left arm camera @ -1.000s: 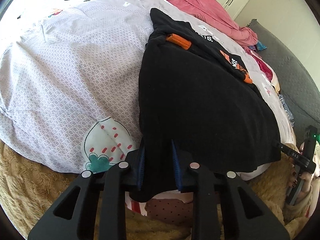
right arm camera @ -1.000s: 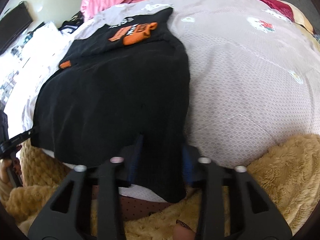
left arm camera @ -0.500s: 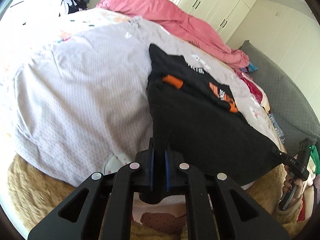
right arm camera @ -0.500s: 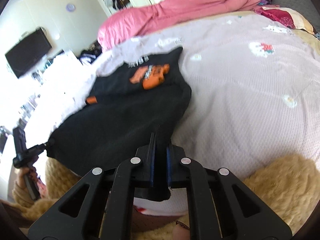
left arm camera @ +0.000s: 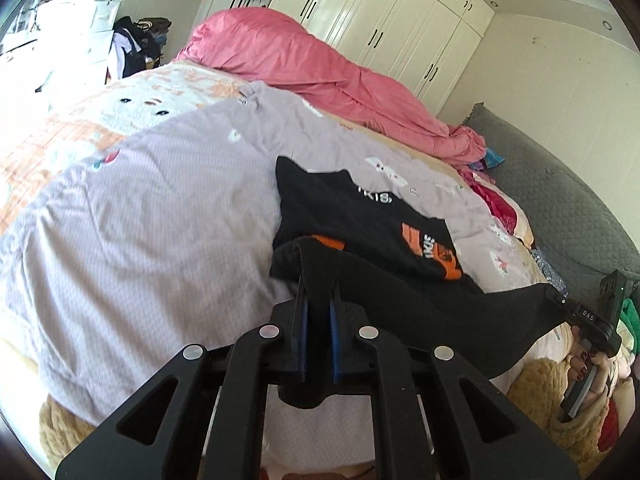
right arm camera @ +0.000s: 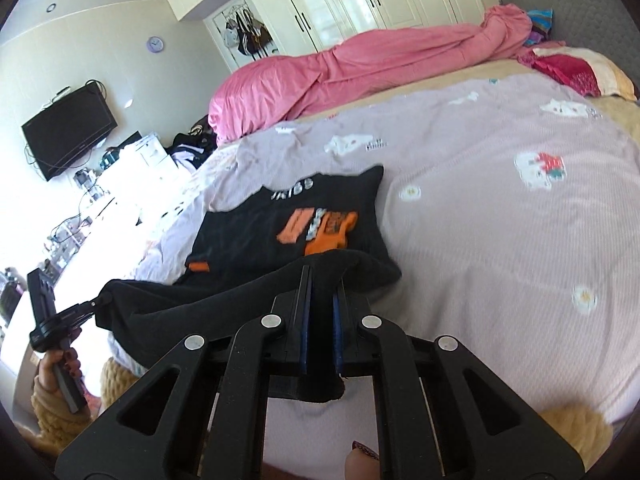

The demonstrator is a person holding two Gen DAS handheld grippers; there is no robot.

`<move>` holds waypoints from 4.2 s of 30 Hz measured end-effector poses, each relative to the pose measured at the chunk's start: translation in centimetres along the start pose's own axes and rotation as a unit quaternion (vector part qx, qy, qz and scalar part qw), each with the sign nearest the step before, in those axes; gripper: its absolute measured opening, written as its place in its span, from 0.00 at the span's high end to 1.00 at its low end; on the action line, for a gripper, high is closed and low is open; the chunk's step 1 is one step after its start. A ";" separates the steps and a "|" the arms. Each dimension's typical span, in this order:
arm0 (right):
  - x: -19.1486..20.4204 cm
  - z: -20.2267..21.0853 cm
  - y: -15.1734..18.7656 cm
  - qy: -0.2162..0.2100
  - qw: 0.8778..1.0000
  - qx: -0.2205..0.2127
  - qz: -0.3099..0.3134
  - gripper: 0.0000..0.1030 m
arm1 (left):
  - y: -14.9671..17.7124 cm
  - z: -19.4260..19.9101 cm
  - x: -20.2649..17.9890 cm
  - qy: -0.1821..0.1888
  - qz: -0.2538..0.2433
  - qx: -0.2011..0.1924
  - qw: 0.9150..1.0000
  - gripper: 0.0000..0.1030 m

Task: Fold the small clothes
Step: 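Lift the hem with both tools and fold it over toward the collar, then lay the hem down near the collar and open both tools, then close both tools on the side edge of the folded shirt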

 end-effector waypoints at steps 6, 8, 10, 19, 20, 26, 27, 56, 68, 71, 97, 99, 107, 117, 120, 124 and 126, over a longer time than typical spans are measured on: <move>-0.1 -1.4 -2.9 0.014 1.000 -0.015 -0.003 0.97 | -3.0 -1.6 -0.8 -0.002 -0.011 -0.017 1.000 0.92; 0.0 -1.8 -3.8 0.019 1.000 -0.020 0.000 0.97 | -3.8 -2.0 -0.8 -0.007 -0.012 -0.021 1.000 0.92; 0.0 -2.3 -4.4 0.026 0.999 -0.023 0.002 0.97 | -4.6 -2.6 -0.8 -0.008 -0.013 -0.024 1.000 0.92; 0.1 -4.8 -7.0 0.045 0.999 -0.030 0.002 0.97 | -8.0 -5.0 -1.0 -0.027 -0.028 -0.033 0.999 0.92; 0.2 -5.0 -7.2 0.046 0.998 -0.030 0.002 0.97 | -8.3 -5.3 -1.1 -0.027 -0.029 -0.034 0.999 0.92; 0.5 -6.9 -8.7 0.066 0.997 -0.033 0.016 0.97 | -10.5 -7.1 -1.2 -0.035 -0.038 -0.034 0.998 0.92; 0.5 -7.2 -9.0 0.068 0.997 -0.033 0.019 0.97 | -10.8 -7.4 -1.1 -0.037 -0.039 -0.034 0.998 0.92; -2.1 -18.4 -8.4 0.120 0.992 0.036 0.019 0.96 | -10.4 -18.0 5.3 -0.113 -0.009 0.017 0.993 0.90; -2.0 -16.5 -8.0 0.125 0.992 0.020 0.018 0.57 | -9.6 -15.1 3.4 -0.129 -0.041 -0.010 0.991 0.56; -1.3 -15.0 -8.2 0.125 0.992 -0.001 0.030 0.55 | -9.7 -14.0 2.1 -0.123 -0.054 -0.018 0.991 0.56; 7.1 -12.6 -0.3 0.053 0.982 0.024 0.180 0.80 | -0.8 -16.0 -6.6 -0.064 -0.175 0.081 0.979 0.63; 7.3 -12.9 0.1 0.053 0.981 0.031 0.182 0.81 | -0.3 -16.4 -6.5 -0.068 -0.177 0.086 0.978 0.63; 6.5 -15.9 0.8 0.086 0.977 0.064 0.184 0.81 | -0.7 -18.6 -4.6 -0.094 -0.175 0.097 0.975 0.63; 5.3 -20.2 -1.1 0.113 0.974 0.080 0.182 0.81 | -3.1 -21.7 -2.7 -0.107 -0.168 0.101 0.975 0.62; 5.2 -21.3 -2.0 0.113 0.974 0.083 0.179 0.81 | -3.8 -22.9 -2.1 -0.110 -0.164 0.106 0.974 0.62; 5.2 -22.4 -3.2 0.112 0.975 0.082 0.174 0.81 | -5.0 -24.1 -1.7 -0.110 -0.157 0.107 0.976 0.62; 5.1 -22.9 -4.0 0.114 0.975 0.079 0.173 0.81 | -5.5 -24.5 -1.5 -0.110 -0.153 0.106 0.976 0.62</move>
Point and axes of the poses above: each gripper's, at about its wrist camera, not at the fingertips, and z roughly against the way its jaws point, x to its left, y to its underside, the point moved 6 cm from there along -z, roughly the way its jaws point, and after that the axes turned 10 degrees about y, right-handed, at the moved point
